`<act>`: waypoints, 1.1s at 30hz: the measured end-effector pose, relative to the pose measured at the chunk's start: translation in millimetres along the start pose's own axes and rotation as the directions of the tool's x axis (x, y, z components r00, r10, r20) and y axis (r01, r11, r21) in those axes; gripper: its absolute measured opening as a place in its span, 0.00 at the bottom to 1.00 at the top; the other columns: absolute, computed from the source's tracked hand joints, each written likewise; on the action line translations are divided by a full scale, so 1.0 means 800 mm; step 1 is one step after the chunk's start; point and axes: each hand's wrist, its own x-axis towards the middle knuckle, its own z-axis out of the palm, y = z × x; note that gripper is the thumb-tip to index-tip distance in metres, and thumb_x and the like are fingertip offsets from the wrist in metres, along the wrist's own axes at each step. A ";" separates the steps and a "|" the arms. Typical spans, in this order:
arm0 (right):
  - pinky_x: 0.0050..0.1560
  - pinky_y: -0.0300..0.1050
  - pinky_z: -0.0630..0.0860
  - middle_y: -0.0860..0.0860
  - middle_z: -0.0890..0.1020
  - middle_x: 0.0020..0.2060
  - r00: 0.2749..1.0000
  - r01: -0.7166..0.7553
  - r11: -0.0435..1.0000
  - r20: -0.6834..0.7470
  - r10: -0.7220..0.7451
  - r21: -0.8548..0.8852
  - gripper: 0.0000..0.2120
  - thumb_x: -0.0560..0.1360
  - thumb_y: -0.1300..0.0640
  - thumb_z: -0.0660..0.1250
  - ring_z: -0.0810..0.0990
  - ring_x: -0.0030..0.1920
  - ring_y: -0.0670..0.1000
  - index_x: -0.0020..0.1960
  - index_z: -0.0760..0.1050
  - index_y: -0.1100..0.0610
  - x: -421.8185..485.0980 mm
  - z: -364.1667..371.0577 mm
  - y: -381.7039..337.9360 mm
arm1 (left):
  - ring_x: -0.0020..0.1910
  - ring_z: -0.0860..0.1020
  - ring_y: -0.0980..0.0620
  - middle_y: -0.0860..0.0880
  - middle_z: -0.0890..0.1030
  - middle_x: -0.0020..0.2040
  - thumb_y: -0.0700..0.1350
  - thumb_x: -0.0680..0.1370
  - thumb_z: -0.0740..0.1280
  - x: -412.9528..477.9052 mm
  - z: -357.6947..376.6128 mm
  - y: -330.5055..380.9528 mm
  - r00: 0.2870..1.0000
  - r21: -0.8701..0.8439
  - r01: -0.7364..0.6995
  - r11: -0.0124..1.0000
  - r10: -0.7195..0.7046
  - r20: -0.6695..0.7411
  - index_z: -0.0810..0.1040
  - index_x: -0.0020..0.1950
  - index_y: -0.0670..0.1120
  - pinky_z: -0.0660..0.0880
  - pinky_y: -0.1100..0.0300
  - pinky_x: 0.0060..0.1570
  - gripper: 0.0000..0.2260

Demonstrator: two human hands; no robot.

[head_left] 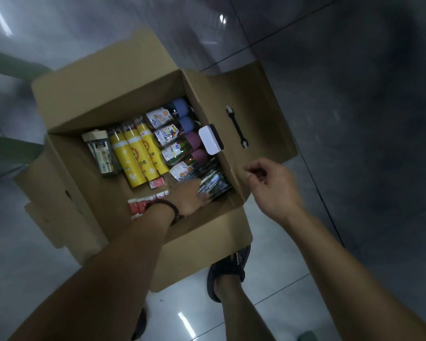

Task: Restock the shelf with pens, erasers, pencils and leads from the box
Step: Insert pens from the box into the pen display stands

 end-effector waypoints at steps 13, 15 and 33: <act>0.51 0.51 0.84 0.49 0.88 0.45 0.974 0.151 0.932 0.114 -0.198 0.329 0.07 0.79 0.52 0.75 0.87 0.47 0.49 0.56 0.86 0.50 -0.253 -0.044 -0.308 | 0.37 0.83 0.46 0.41 0.85 0.48 0.45 0.81 0.68 -0.464 -0.172 0.071 0.973 -0.947 -0.217 0.238 0.125 -0.192 0.76 0.64 0.41 0.83 0.49 0.38 0.13; 0.49 0.54 0.85 0.51 0.88 0.44 0.954 0.207 0.912 0.135 -0.269 0.354 0.08 0.77 0.50 0.76 0.87 0.45 0.53 0.53 0.87 0.53 -0.313 -0.062 -0.385 | 0.41 0.84 0.43 0.39 0.86 0.50 0.43 0.84 0.67 -0.550 -0.204 0.078 0.962 -0.942 -0.256 0.216 0.156 -0.226 0.76 0.65 0.41 0.83 0.47 0.41 0.11; 0.28 0.43 0.76 0.54 0.84 0.34 0.509 0.533 0.727 0.522 -0.685 0.433 0.15 0.81 0.69 0.67 0.79 0.27 0.49 0.61 0.83 0.54 -0.770 -0.051 -0.791 | 0.57 0.84 0.34 0.33 0.81 0.67 0.44 0.86 0.56 -1.161 -0.210 0.041 0.757 -0.688 -0.654 -0.315 -0.249 -0.605 0.79 0.71 0.39 0.83 0.36 0.53 0.19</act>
